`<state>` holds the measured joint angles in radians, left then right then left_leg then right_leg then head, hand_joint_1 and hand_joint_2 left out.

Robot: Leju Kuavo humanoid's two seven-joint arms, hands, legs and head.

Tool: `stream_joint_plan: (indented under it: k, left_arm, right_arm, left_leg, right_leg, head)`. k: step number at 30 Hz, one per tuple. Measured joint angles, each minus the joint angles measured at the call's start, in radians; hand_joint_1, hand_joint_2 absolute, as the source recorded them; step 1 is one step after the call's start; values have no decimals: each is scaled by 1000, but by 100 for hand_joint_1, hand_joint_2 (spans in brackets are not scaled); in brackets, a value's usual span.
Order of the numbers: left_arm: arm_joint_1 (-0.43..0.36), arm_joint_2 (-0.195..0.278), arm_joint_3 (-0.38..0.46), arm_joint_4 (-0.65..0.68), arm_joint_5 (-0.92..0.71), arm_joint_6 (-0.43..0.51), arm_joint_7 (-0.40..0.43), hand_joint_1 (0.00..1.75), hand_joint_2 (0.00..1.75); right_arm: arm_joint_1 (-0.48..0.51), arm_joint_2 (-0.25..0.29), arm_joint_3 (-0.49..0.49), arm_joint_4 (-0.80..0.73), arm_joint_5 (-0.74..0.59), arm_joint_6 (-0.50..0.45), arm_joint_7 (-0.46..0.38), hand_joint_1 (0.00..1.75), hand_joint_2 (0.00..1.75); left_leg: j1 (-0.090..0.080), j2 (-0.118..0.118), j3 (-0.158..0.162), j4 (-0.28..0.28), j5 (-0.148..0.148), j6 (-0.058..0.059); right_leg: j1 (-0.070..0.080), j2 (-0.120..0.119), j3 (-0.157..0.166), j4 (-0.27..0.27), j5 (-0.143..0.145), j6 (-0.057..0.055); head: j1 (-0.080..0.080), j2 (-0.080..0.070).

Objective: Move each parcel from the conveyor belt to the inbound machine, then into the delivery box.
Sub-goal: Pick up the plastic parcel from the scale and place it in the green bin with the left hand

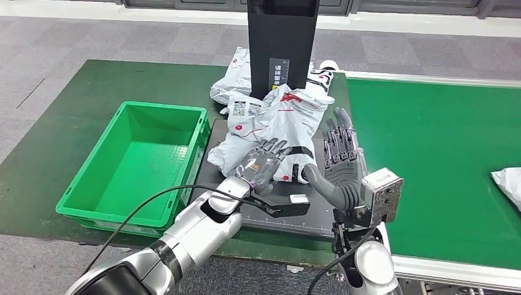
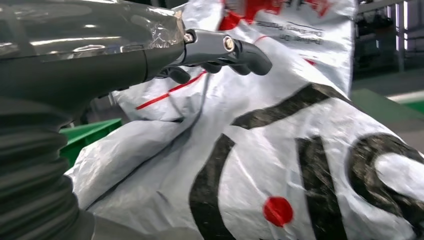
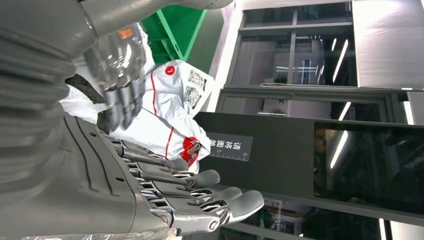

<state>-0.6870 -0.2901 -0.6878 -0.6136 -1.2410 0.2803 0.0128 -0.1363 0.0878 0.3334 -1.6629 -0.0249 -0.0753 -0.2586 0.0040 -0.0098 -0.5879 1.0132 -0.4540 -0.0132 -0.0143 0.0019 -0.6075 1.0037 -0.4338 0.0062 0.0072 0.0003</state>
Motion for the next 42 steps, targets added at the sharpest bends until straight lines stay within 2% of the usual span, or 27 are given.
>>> stream_joint_plan:
  k: [8, 12, 19, 42]
  left_arm:
    - [-51, -33, -41, 102, -27, -62, 27, 0, 175]
    - [-66, -42, -50, 136, -33, -98, 47, 175, 175]
    - [-95, -51, -57, 194, -24, -153, 70, 175, 175]
    - [-108, -53, -57, 236, -16, -159, 75, 175, 175]
  right_arm:
    - [5, 17, -13, 0, 16, 3, 7, 0, 175]
    - [7, 20, -13, 0, 23, 6, 8, 0, 175]
    - [7, 24, -13, 1, 28, 20, 8, 0, 175]
    - [7, 24, -13, 2, 23, 28, 7, 0, 175]
  left_leg:
    - [0, 0, 0, 0, 0, 0]
    - [0, 0, 0, 0, 0, 0]
    - [0, 0, 0, 0, 0, 0]
    - [0, 0, 0, 0, 0, 0]
  right_leg:
    - [0, 0, 0, 0, 0, 0]
    - [0, 0, 0, 0, 0, 0]
    - [0, 0, 0, 0, 0, 0]
    - [0, 0, 0, 0, 0, 0]
  head:
    - [0, 0]
    - [0, 0]
    - [0, 0]
    - [0, 0]
